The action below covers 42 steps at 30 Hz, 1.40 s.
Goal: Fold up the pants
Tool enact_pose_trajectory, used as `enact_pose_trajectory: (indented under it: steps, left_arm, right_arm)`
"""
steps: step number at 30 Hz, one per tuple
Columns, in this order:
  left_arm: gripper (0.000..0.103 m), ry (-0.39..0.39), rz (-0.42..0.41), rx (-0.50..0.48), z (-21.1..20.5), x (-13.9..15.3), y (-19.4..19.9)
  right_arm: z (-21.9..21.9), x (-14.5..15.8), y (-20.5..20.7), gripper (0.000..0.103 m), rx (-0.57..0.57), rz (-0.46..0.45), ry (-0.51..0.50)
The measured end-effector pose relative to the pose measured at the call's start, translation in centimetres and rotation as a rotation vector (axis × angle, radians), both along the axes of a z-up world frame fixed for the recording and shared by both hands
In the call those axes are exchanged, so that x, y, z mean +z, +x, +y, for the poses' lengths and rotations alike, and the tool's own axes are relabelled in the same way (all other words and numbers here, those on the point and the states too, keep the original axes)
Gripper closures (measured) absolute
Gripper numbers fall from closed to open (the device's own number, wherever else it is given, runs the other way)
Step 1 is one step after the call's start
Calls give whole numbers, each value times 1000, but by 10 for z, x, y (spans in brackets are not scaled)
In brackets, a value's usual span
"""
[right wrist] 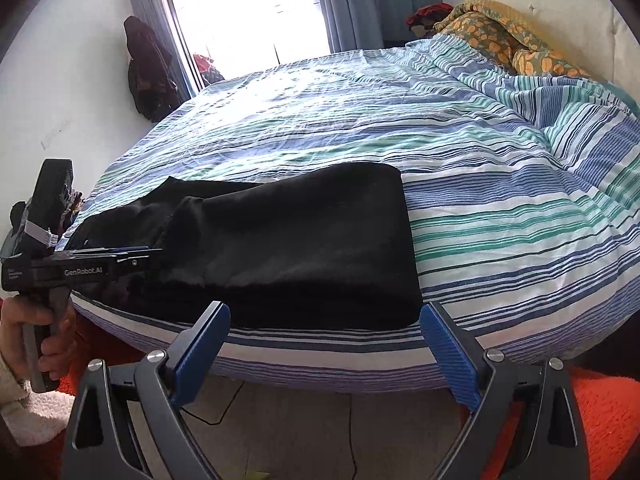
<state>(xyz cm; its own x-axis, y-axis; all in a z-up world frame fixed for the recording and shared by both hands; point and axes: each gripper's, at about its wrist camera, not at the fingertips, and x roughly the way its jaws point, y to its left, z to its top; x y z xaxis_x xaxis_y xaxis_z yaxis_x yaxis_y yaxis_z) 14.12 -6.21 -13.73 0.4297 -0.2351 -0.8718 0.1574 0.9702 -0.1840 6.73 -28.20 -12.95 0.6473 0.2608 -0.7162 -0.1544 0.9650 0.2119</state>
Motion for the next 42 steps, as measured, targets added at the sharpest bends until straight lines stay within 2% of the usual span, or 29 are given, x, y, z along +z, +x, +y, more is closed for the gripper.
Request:
enact_pose_trajectory:
  steps: [1, 4, 7, 9, 14, 17, 19, 20, 22, 24, 26, 28, 29, 34, 35, 36, 38, 39, 42]
  left_arm:
    - [92, 5, 8, 5, 1, -2, 1]
    - [92, -20, 3, 29, 5, 2, -3]
    - [92, -38, -29, 50, 15, 20, -15]
    - [92, -26, -40, 54, 22, 26, -22]
    - [92, 33, 33, 66, 22, -4, -16]
    - [91, 54, 13, 44, 14, 0, -15]
    - [89, 63, 3, 33, 11, 2, -14]
    - [87, 61, -1, 33, 12, 3, -15]
    - [75, 42, -10, 44, 16, 6, -17]
    - [42, 22, -29, 68, 22, 10, -20]
    - [33, 22, -68, 97, 27, 14, -23]
    - [32, 25, -83, 114, 32, 17, -26]
    - [32, 28, -86, 123, 35, 17, -26]
    - [29, 23, -92, 179, 50, 14, -29]
    - [29, 24, -87, 187, 52, 12, -28]
    - [29, 29, -83, 193, 53, 12, -26]
    - [29, 37, -86, 197, 53, 12, -25]
    - [29, 40, -91, 196, 53, 13, -26]
    - [26, 51, -113, 195, 54, 15, -30]
  right_arm:
    - [-1, 0, 0, 8, -4, 0, 2]
    - [-3, 1, 1, 8, -15, -3, 8]
    - [-6, 4, -1, 8, -25, -17, 13]
    - [-8, 5, -2, 8, -30, -22, 16]
    - [-10, -3, 6, 8, -29, 20, 34]
    - [-13, 0, 15, 8, -20, 27, 76]
    - [-14, 9, 25, 8, -10, -9, 91]
    - [-14, 14, 31, 8, -9, -30, 84]
    - [-9, 20, 44, 8, 9, -53, 88]
    - [-1, 13, 58, 8, 38, -43, 86]
    - [12, -11, 72, 8, 85, 32, 69]
    - [23, -41, 78, 8, 110, 125, 17]
    - [28, -45, 76, 8, 112, 116, -25]
    - [28, -2, 56, 7, 112, -122, -42]
    - [28, -4, 57, 5, 115, -122, -53]
    - [28, -12, 60, 3, 120, -84, -57]
    - [28, -37, 74, 3, 116, 61, -59]
    - [27, -42, 76, 4, 103, 81, -62]
    - [24, -19, 66, 4, 84, -47, -79]
